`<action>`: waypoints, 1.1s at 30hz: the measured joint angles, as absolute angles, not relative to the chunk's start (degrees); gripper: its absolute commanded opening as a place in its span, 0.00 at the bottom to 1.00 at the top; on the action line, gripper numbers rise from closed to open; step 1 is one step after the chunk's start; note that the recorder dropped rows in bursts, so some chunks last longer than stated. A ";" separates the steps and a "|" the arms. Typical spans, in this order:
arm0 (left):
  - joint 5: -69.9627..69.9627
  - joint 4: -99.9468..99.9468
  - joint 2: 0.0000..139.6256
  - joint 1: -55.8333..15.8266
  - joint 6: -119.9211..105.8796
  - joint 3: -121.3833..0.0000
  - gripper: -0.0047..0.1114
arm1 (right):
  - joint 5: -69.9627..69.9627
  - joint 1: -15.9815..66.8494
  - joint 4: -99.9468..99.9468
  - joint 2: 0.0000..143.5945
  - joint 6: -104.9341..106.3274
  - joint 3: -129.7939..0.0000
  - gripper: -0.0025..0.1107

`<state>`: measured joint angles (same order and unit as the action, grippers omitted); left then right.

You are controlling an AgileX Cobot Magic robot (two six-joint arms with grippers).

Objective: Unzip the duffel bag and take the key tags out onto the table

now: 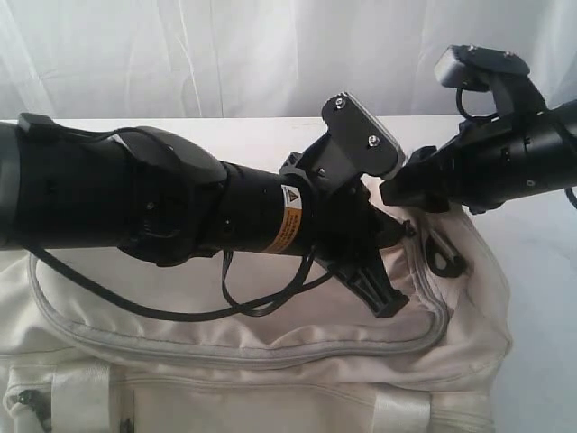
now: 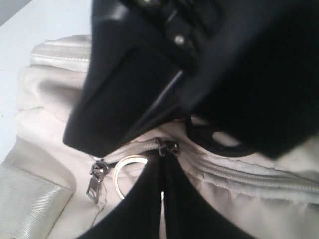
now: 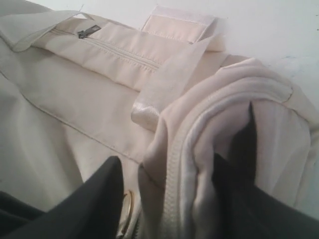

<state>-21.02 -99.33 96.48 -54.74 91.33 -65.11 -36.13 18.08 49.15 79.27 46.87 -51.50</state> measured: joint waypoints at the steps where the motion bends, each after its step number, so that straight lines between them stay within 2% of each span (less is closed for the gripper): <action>1: -21.02 -99.33 96.48 -54.74 91.33 -65.11 0.04 | -35.48 18.12 49.15 79.37 46.29 -51.50 0.39; 10: -20.84 -99.33 96.38 -54.74 91.33 -65.11 0.04 | -32.44 18.29 48.79 79.53 44.14 -51.50 0.10; 13: -21.19 -99.33 96.38 -54.74 91.33 -65.11 0.04 | -31.05 18.29 48.71 79.53 41.77 -51.50 0.04; 26: -24.06 -98.76 96.24 -54.33 93.31 -65.11 0.04 | -27.75 18.51 54.04 79.73 39.78 -51.17 0.02; 33: -35.47 -98.94 95.92 -55.32 97.01 -65.11 0.04 | -23.00 18.51 59.67 80.08 39.78 -50.81 0.02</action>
